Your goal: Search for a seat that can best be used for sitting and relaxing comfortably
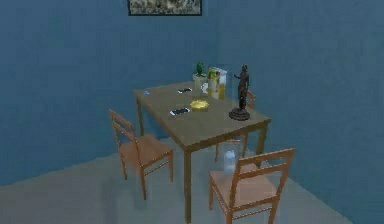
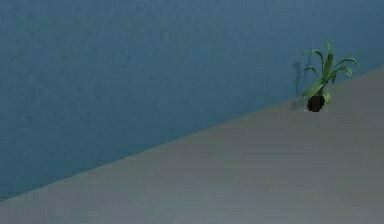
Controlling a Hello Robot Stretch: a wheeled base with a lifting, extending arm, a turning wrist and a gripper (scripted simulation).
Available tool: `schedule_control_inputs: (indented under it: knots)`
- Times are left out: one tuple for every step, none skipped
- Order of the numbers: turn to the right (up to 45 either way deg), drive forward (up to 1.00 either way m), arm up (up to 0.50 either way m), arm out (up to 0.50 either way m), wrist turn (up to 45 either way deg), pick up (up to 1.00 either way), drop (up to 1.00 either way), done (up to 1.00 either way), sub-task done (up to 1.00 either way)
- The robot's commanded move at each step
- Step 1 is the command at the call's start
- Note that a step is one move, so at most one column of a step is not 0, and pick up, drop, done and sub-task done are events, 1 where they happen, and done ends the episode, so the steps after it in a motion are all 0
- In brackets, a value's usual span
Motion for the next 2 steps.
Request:
schedule_control_inputs:
  knots:
    - [15.0,0.00,0.00,0.00,0.0,0.00,0.00,0.00,0.00]
    - [0.0,0.00,0.00,0.00,0.0,0.00,0.00,1.00,0.00]
